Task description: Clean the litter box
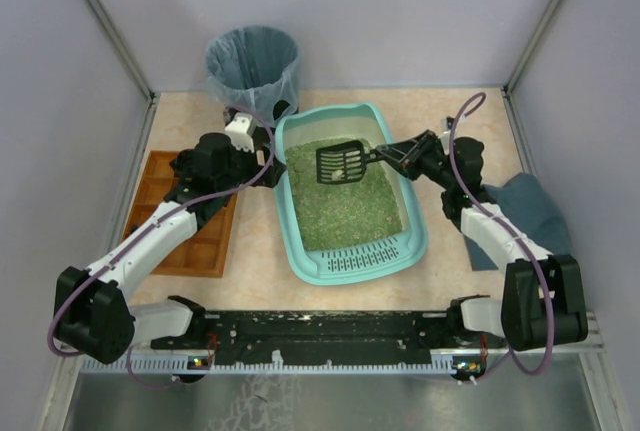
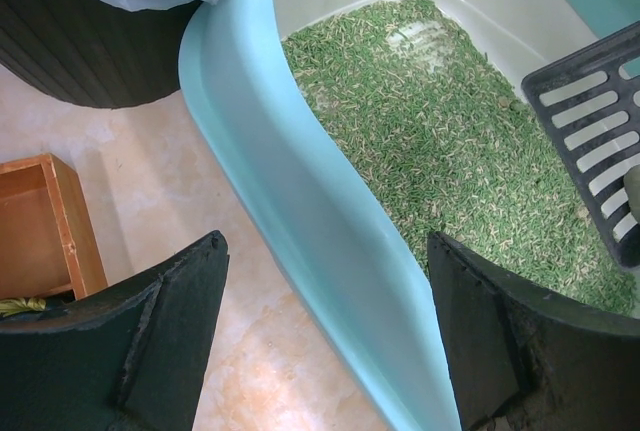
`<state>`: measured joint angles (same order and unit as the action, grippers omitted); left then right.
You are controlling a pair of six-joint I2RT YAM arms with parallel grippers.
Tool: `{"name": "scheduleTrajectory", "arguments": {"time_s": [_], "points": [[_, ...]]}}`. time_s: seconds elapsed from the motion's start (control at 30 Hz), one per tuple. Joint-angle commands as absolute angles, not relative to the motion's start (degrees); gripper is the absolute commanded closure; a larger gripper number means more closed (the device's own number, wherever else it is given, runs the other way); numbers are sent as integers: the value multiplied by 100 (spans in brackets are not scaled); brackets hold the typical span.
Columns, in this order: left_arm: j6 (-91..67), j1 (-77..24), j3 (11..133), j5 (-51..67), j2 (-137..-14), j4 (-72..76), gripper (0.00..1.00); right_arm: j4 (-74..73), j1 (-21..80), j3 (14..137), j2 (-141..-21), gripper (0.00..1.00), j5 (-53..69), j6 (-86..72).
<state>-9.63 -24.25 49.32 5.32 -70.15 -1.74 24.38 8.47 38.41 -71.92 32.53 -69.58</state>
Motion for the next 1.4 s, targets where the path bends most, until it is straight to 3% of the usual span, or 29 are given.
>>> {"name": "scheduleTrajectory", "arguments": {"time_s": [0.0,0.47,0.9,1.17,1.37], "points": [[-1235,-2310,5100,436,-6976,-159,15,2883,906,4289,-7103,100,3127,-6937],[-1835,-1349,4836,813,-6649,116,15,1536,1550,6662,-8136,100,1945,-7153],[-1671,-1283,4840,788,-6569,31,15,1002,2321,9399,-9843,100,316,-7080],[-1631,-1283,4764,979,-6537,153,14,852,2799,11209,-11084,100,-521,-5747],[-1604,-1283,4702,1044,-6489,226,14,666,2916,12579,-11943,100,-331,-4937]]}}
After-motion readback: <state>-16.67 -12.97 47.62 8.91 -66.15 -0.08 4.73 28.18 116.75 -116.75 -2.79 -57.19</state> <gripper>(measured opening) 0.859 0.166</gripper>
